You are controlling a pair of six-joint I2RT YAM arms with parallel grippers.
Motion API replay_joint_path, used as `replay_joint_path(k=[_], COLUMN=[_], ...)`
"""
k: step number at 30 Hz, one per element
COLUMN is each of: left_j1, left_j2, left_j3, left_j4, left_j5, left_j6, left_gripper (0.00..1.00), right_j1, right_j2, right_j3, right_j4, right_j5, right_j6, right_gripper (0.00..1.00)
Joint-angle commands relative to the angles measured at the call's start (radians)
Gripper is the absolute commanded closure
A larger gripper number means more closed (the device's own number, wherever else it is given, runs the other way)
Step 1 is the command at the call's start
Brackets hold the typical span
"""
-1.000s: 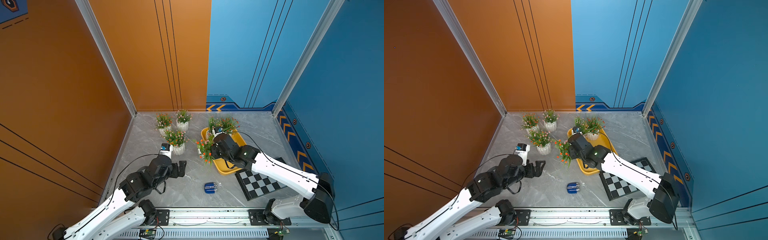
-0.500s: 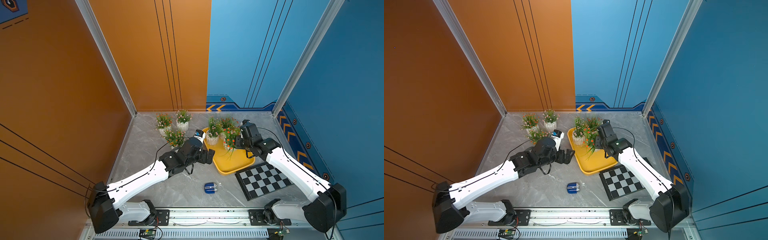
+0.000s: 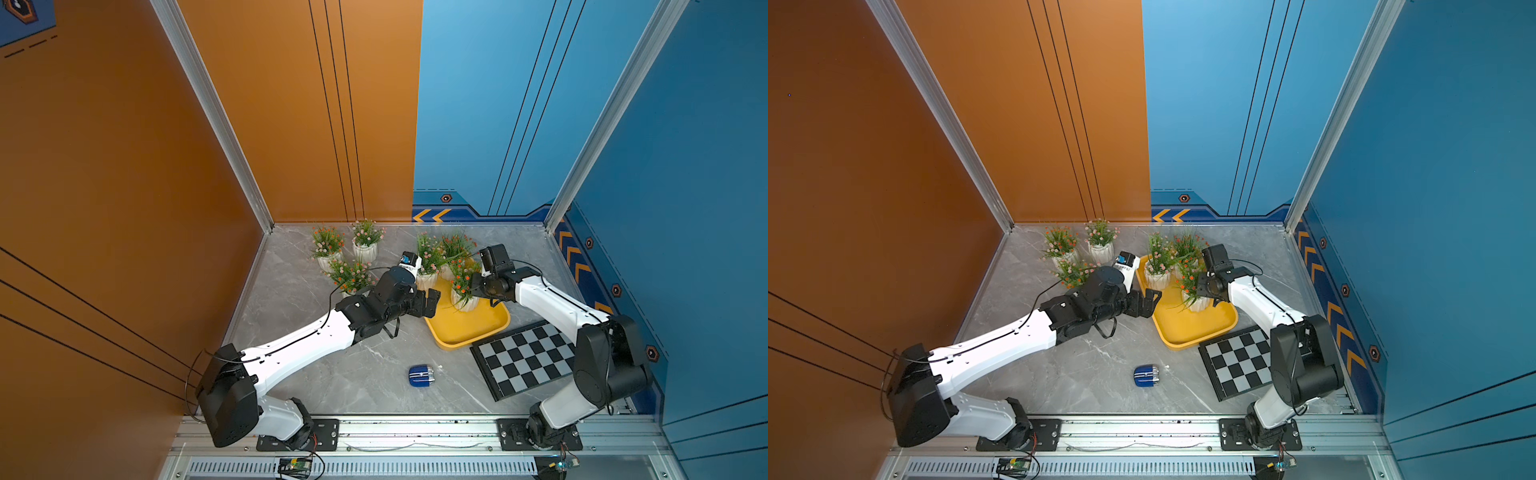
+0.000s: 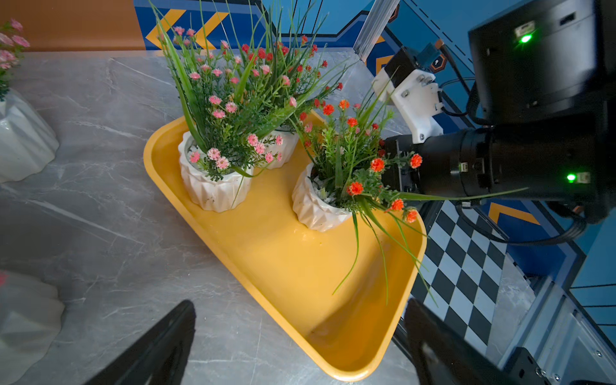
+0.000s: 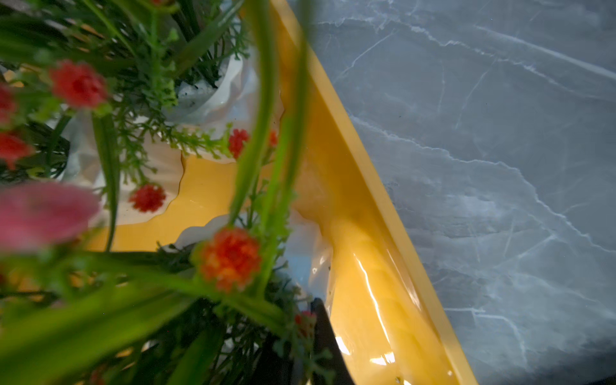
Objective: Put the potted gypsophila into the storage box
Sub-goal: Place the baby's breath potted plant at the storage box, then pick up the baby's breath potted plant from the center of the board.
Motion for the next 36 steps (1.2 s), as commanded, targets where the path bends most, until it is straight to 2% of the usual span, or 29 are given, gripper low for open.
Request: replay_joint_path(k=[1,8,9,12,14,16,22,28,36], left_j1=[0.011,0.015,0.014,0.016,0.016,0.017,0.017,0.021,0.036], left_j2=[0.031,0.029,0.026,0.013,0.002,-0.013,-0.079,-0.184,-0.417], left_j3=[0.016,0.024,0.023,0.019,0.011,0.003,-0.027,-0.054,-0.178], left_j4=[0.030,0.023,0.020,0.018,0.018,0.017,-0.006,-0.138,-0.244], left_j5=[0.017,0.030,0.027,0.031,0.020,0.010,-0.043,-0.142,-0.232], left_j6=[-0.013,-0.002,-0.001,0.007,0.007,0.005,0.006,0.016,-0.028], left_gripper=[0.02,0.01,0.01,0.01,0.02,0.02,0.02,0.02,0.02], right_j1=[-0.023,-0.048,-0.048,-0.047,-0.047,-0.048,-0.043,-0.022,0.075], right_j2=[0.027,0.103,0.110,0.105,0.089,0.062,-0.046,-0.170,-0.331], right_j3=[0.065,0.091,0.095,0.091,0.089,0.088,0.069,0.034,-0.007], right_j4=[0.083,0.126,0.125,0.125,0.124,0.125,0.117,0.099,0.063], right_j5=[-0.029,-0.062,-0.063,-0.046,-0.041,-0.029,0.007,0.049,0.141], right_j6=[-0.015,0.013,0.017,0.033,0.032,0.029,0.025,0.024,0.039], right_gripper=[0.95,0.93,0.90,0.68,0.65,0.59,0.51,0.46,0.42])
